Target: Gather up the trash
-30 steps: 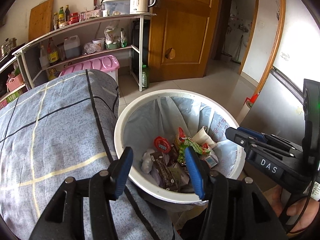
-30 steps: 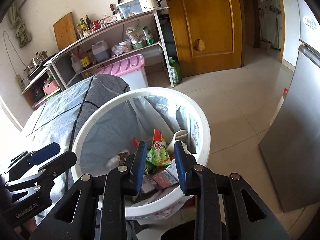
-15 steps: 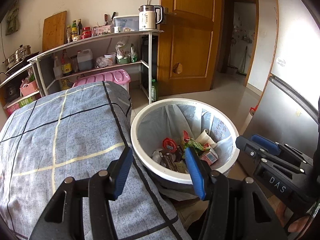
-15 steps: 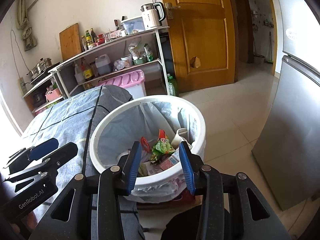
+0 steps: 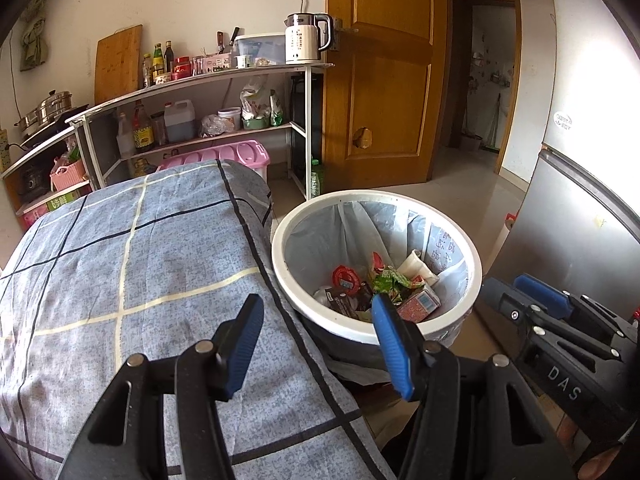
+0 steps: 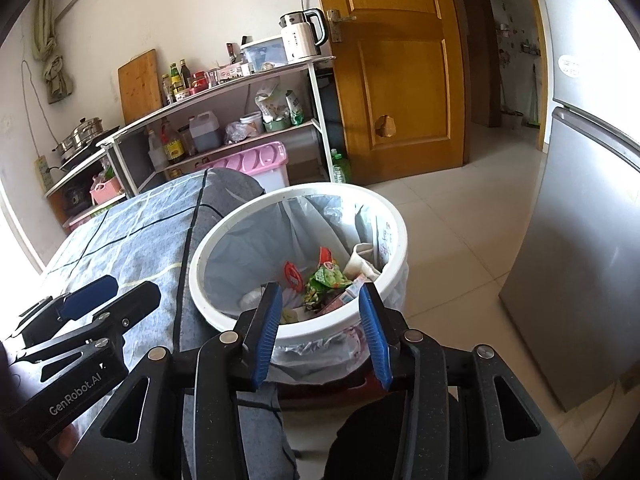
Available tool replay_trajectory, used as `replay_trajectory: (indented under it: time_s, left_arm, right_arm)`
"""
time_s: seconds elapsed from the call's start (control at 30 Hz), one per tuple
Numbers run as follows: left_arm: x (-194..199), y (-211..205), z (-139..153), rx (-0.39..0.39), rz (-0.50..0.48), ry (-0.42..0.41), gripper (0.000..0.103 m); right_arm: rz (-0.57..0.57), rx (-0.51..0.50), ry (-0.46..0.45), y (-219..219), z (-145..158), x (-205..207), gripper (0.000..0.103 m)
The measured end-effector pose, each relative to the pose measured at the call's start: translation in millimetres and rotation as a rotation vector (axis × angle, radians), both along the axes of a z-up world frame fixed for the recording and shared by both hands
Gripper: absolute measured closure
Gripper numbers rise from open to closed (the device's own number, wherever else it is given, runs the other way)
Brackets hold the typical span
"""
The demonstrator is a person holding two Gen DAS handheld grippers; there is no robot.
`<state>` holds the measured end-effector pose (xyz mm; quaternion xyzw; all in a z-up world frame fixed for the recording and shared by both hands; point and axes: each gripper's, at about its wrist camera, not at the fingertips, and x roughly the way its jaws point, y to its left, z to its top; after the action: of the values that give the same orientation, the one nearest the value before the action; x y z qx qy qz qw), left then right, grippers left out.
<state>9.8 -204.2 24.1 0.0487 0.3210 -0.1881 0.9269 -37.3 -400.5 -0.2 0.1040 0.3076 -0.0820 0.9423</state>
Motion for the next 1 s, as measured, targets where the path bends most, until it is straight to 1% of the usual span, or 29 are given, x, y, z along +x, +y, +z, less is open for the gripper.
replay_trajectory:
  time_s: [1.0]
  left_arm:
    - [-5.3,1.4,2.6,-0.003,0.002,-0.003,0.044]
  right_arm:
    - [0.021,0.003,-0.012,6.1,2.1,-5.3,0.062]
